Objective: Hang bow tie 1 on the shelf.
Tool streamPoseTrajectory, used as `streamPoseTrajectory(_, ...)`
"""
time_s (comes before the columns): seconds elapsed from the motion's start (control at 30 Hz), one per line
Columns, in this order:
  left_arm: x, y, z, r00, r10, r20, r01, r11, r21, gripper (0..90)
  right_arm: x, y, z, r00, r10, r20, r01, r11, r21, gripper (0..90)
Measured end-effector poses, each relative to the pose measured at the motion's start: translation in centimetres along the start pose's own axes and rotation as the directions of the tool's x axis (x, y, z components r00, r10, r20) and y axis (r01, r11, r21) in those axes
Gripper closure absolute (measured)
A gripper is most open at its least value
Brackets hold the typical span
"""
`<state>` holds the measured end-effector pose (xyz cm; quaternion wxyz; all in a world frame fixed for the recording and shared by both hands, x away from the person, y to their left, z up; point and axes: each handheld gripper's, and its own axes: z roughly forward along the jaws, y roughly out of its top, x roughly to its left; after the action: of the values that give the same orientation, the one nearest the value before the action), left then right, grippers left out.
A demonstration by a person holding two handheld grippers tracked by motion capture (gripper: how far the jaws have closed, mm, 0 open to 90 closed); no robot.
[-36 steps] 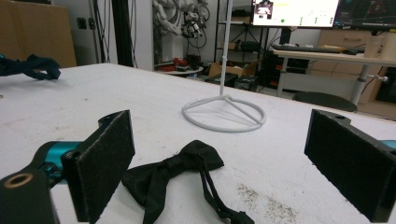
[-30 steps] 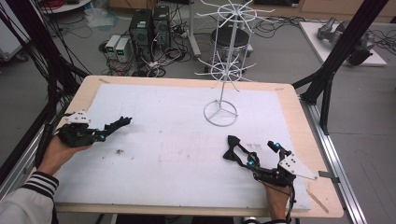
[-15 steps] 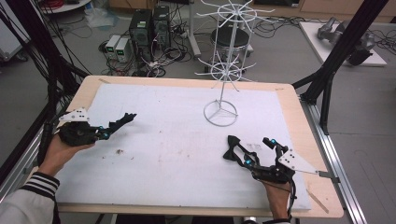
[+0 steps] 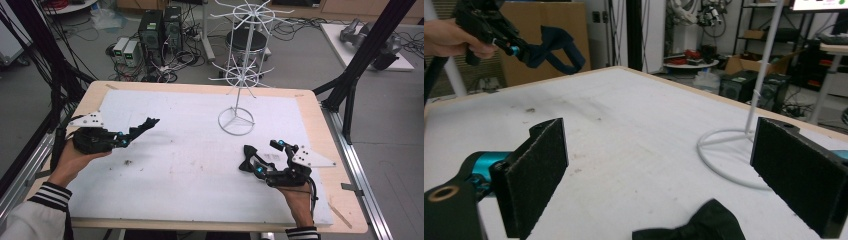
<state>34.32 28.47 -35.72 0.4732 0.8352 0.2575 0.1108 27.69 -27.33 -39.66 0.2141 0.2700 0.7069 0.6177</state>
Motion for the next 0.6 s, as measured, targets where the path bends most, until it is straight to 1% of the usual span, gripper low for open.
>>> streamPoseTrajectory(0.07,-0.3,0.3,0.2,0.9998,0.002,0.018,-0.002,0.9999,-0.010,83.2,-0.1,0.5,0.4,0.9996,0.017,-0.024,-0.017,1.000,0.004,7.6)
streamPoseTrajectory(0.17,-0.8,0.8,0.5,0.9992,0.022,0.034,-0.022,0.9997,-0.015,83.2,-0.2,1.1,1.0,0.9981,0.024,-0.057,-0.023,1.000,0.012,7.6)
streamPoseTrajectory(0.33,-1.2,1.3,0.8,0.9973,0.024,0.069,-0.021,0.9989,-0.042,83.2,-0.2,1.9,1.7,0.9967,0.014,-0.081,-0.012,1.000,0.025,7.6)
streamPoseTrajectory(0.43,-1.5,1.6,0.9,0.9955,0.030,0.090,-0.025,0.9981,-0.057,83.3,-0.3,2.3,2.0,0.9953,0.006,-0.096,-0.004,1.000,0.021,7.6)
streamPoseTrajectory(0.47,-1.5,1.7,1.0,0.9948,0.031,0.097,-0.025,0.9977,-0.064,83.3,-0.2,2.3,2.1,0.9945,0.015,-0.104,-0.012,1.000,0.025,7.6)
streamPoseTrajectory(0.53,-1.7,2.0,1.0,0.9928,0.032,0.115,-0.024,0.9967,-0.077,83.3,-0.3,2.5,2.3,0.9930,0.001,-0.118,0.002,1.000,0.020,7.7)
streamPoseTrajectory(0.57,-1.9,2.1,1.1,0.9917,0.032,0.124,-0.021,0.9961,-0.086,83.3,-0.3,2.6,2.4,0.9920,0.008,-0.126,-0.004,1.000,0.026,7.6)
streamPoseTrajectory(0.6,-2.0,2.2,1.2,0.9906,0.036,0.132,-0.024,0.9957,-0.090,83.3,-0.3,2.7,2.6,0.9916,0.003,-0.129,0.001,1.000,0.029,7.7)
